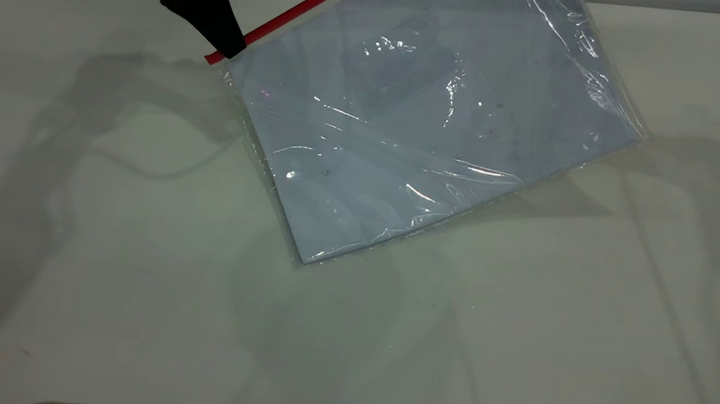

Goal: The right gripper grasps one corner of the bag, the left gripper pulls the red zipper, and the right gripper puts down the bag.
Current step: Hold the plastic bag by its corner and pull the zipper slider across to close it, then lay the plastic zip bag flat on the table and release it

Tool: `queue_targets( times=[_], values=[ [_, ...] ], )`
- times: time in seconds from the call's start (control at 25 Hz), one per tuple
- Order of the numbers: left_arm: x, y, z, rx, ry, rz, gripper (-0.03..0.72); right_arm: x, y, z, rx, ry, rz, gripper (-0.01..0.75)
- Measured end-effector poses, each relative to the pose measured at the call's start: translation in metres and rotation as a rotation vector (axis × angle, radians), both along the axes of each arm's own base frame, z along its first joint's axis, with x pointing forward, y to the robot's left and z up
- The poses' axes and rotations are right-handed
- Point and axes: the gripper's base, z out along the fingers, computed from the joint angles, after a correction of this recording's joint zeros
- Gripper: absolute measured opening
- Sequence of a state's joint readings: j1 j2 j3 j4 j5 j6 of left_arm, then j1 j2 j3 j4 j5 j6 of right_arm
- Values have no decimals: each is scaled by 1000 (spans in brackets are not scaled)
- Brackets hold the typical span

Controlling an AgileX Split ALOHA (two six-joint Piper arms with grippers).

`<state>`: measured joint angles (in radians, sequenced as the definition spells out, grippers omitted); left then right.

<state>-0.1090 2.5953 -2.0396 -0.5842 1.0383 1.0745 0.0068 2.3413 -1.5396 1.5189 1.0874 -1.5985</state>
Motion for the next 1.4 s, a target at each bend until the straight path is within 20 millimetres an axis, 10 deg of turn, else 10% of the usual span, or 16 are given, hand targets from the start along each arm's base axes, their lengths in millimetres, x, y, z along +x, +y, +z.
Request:
queue_targets(
  times=[0.44, 0.72, 1.04, 1.4],
  values=[
    [-1, 8, 5, 68, 32, 31, 162, 1, -4, -1, -7, 0, -6, 34],
    [6, 10, 77, 64, -114, 133, 304, 4, -9, -9, -109, 4, -47, 34],
    [-12, 6, 164, -25, -170, 177, 312, 14, -26, -81, -164, 308, -377, 34],
    [-22, -2, 181, -130, -111, 159, 314, -13, 2, -150, 191, 612, -262, 51]
  ],
)
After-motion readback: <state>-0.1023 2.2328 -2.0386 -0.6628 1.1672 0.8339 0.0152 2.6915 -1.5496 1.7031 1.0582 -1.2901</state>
